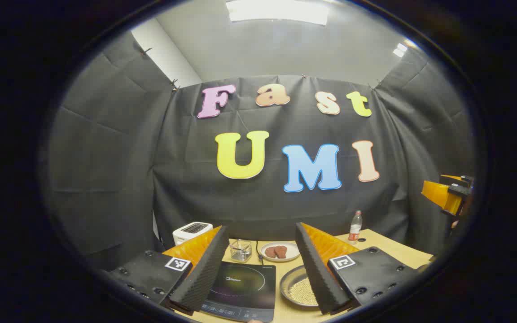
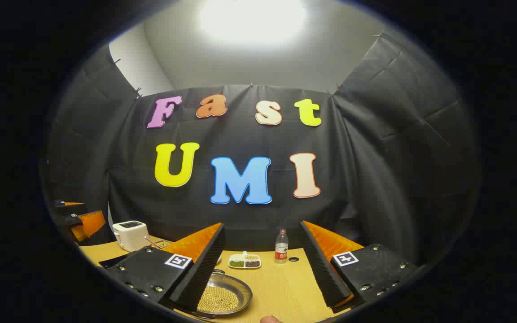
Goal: First push the handle of the pot to place it horizontally, then grasp the pot with both hands and set it on the induction cooktop.
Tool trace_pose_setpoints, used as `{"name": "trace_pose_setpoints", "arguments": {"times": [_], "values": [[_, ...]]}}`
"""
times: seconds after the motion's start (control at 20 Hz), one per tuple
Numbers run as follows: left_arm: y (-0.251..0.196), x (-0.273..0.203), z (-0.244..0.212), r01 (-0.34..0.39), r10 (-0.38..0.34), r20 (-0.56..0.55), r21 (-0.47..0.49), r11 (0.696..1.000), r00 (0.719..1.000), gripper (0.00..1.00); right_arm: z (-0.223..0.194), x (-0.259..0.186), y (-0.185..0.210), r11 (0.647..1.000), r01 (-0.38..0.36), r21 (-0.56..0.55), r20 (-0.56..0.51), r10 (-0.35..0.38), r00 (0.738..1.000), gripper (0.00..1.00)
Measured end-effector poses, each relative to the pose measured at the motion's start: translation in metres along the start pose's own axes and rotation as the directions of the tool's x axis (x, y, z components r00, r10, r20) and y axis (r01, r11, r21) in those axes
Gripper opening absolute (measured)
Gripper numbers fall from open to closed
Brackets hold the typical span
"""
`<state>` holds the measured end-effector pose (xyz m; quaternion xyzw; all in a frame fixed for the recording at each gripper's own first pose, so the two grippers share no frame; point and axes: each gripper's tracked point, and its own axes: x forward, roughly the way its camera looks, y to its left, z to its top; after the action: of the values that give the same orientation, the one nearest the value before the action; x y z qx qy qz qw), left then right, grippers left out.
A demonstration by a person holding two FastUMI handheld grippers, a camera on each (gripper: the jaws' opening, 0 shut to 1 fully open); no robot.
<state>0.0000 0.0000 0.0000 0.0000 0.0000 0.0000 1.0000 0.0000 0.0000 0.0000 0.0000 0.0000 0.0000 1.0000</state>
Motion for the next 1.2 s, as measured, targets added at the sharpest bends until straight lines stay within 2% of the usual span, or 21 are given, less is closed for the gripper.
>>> {"name": "trace_pose_setpoints", "arguments": {"times": [0.05,0.15,0.4,1.2], "values": [[0.000,0.000,0.000,-0.001,0.001,0.000,0.001,1.000,1.000,0.94,0.000,0.000,0.000,1.000,0.000,0.000,0.002,0.000,1.000,0.99],[0.000,-0.001,0.001,-0.001,0.001,0.003,0.005,1.000,1.000,0.99,0.001,0.000,0.000,1.000,-0.002,0.000,0.006,0.002,1.000,0.99],[0.000,-0.005,0.004,-0.004,0.004,0.011,0.011,1.000,1.000,0.94,0.001,-0.001,0.002,1.000,-0.011,0.005,0.003,0.011,1.000,0.99],[0.004,-0.008,0.011,-0.005,0.004,0.022,0.011,1.000,1.000,0.99,0.002,0.002,0.001,1.000,-0.006,-0.015,-0.002,0.006,1.000,0.99]]}}
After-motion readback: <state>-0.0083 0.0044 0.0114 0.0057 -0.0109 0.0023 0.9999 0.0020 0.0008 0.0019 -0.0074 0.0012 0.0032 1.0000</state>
